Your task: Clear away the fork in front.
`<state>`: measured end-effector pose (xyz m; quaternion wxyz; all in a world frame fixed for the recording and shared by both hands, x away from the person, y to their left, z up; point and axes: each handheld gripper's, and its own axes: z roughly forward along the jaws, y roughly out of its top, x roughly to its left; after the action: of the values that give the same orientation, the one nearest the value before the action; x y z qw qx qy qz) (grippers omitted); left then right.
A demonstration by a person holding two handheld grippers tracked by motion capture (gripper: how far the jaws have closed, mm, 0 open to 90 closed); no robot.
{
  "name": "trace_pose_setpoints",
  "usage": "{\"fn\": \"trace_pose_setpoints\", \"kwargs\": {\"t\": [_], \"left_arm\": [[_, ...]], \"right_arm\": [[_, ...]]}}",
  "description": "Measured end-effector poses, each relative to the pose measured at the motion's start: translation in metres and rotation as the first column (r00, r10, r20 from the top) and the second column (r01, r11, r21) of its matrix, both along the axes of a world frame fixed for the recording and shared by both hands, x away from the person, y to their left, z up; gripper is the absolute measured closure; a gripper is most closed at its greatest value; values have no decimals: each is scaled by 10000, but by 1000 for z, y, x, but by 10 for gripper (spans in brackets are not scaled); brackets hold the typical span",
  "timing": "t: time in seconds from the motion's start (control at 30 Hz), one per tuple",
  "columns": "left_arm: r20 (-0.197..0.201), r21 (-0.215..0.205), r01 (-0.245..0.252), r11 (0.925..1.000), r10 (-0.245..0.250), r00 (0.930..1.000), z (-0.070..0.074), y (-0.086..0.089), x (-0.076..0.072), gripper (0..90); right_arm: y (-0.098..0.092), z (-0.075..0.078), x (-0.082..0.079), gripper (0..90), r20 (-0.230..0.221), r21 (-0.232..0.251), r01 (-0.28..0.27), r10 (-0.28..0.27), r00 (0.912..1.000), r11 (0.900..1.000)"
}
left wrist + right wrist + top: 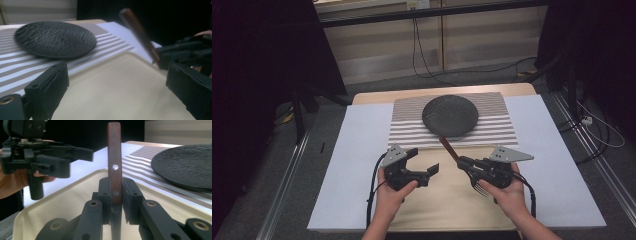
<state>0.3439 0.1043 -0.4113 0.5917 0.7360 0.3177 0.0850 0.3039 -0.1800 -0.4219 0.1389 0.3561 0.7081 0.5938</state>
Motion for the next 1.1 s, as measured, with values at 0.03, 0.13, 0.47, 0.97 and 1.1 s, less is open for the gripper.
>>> {"fn": "trace_pose_setpoints", "kwargs": {"t": [0.03,0.13,0.47,0.97,1.1], "left_arm": [[0,0,0,10000,0,10000,0,0,0,74],[-155,-451,216,9987,-224,9996,2,-12,2,131],[-1170,-2234,1051,9691,-1337,9841,11,-26,7,799],[-1516,-1508,1078,9827,-1307,9798,21,12,9,812],[-1680,-1365,998,9856,-1223,9782,23,25,10,811]], "right_arm": [[0,0,0,785,0,0,0,0,10000,10000],[5,1,-1,785,90,-37,-121,121,9999,9999],[19,2,-4,795,357,-205,-567,574,9977,9982],[-7,1,-2,538,646,-556,74,-38,9979,9984],[-15,0,-1,450,718,-662,368,-320,9969,9971]]}}
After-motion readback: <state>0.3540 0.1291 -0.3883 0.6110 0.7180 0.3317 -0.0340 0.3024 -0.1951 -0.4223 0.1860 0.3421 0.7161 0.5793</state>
